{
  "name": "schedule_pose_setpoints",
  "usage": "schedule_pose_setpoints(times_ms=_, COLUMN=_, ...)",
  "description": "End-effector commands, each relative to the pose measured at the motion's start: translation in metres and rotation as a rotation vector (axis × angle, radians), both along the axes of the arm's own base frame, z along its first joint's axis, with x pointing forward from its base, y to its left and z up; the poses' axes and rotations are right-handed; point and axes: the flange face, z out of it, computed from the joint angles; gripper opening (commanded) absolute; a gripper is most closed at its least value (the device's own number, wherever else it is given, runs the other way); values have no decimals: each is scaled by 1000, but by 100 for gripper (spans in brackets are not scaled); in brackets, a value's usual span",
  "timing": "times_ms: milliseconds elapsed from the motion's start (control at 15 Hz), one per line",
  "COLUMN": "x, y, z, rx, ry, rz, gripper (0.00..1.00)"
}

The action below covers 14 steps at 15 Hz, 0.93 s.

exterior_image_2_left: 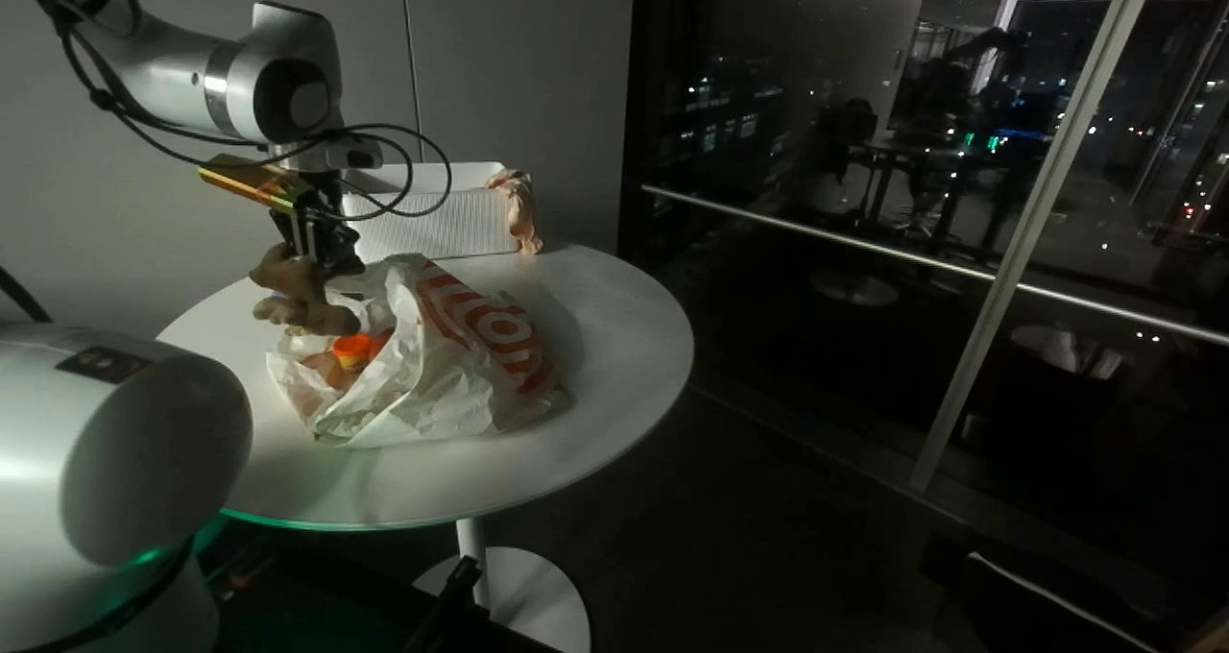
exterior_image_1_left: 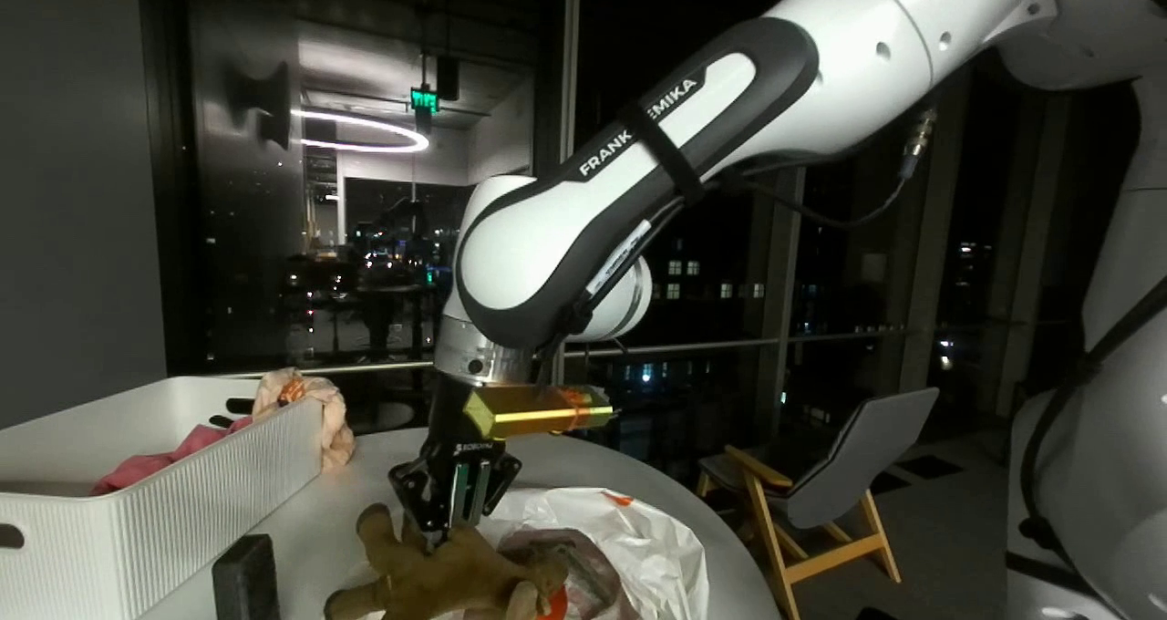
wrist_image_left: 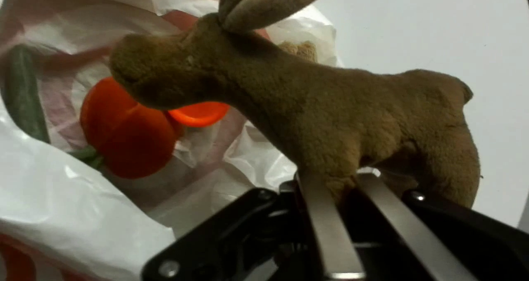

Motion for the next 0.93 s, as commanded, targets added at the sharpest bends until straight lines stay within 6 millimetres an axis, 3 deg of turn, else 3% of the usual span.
schedule_pose_setpoints(times_ms=0, x=10, y=-21, z=-14, rx=7, ry=23, rz=-134, gripper=8)
schedule_pose_setpoints(times_ms=200, x=13, y=-34, z=-24, rx=12, ry=-3, rz=-220, gripper=9)
schedule_pose_setpoints(times_ms=267, x=-1, y=-41, z=-38, rx=2, ry=-15, rz=-247, gripper=8)
schedule_pose_setpoints(times_ms=533, x=-32, y=-52, z=-48, rx=6, ry=-100, rz=-268, gripper=9)
schedule_pose_setpoints(times_ms=867, x=-40, y=-62, z=-18, rx=-126, ry=-250, rz=-322, gripper=8)
